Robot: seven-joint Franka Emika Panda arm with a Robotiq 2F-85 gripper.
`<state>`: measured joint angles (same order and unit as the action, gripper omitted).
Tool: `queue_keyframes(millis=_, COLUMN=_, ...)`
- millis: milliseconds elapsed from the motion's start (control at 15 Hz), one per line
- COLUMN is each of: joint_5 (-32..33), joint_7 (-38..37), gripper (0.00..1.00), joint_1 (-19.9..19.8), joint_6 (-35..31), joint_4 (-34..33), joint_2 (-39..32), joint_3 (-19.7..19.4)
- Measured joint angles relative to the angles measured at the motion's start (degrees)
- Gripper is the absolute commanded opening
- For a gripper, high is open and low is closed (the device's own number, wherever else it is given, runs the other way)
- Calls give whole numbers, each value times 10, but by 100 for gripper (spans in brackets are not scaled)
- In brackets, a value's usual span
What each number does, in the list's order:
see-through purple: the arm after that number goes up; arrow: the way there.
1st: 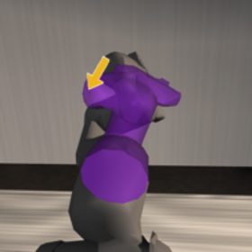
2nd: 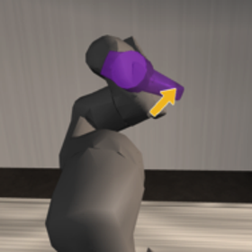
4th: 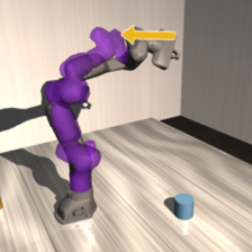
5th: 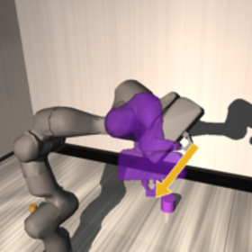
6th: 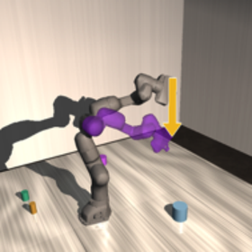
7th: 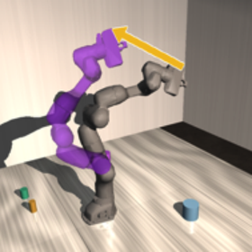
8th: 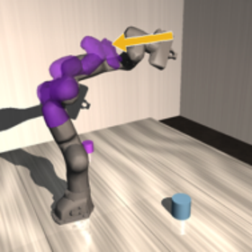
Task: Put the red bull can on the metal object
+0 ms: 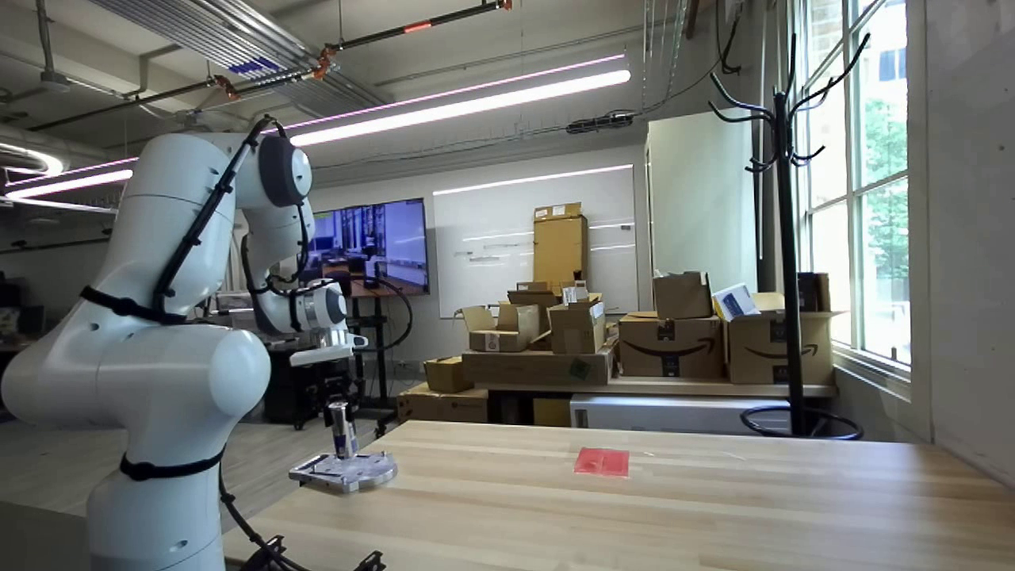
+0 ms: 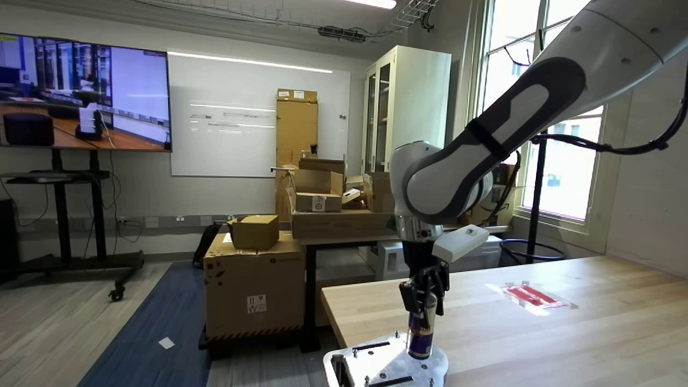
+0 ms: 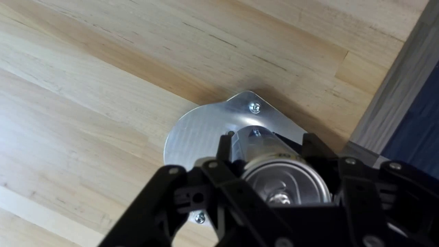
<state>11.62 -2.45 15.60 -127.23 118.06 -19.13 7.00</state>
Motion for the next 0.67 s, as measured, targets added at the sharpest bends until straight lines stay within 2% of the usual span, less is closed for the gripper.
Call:
queue_keyframes(millis=267, joint_5=16, joint_7=-14, gripper=30, joint_1=21, joint_6=6, joint_4=-38, joint_2=-51, joint_3=1)
queue_keyframes(millis=667, joint_5=21, joint_7=-21, gripper=30, joint_1=31, joint_6=30, joint_4=-111, joint_2=-112, joint_3=-2)
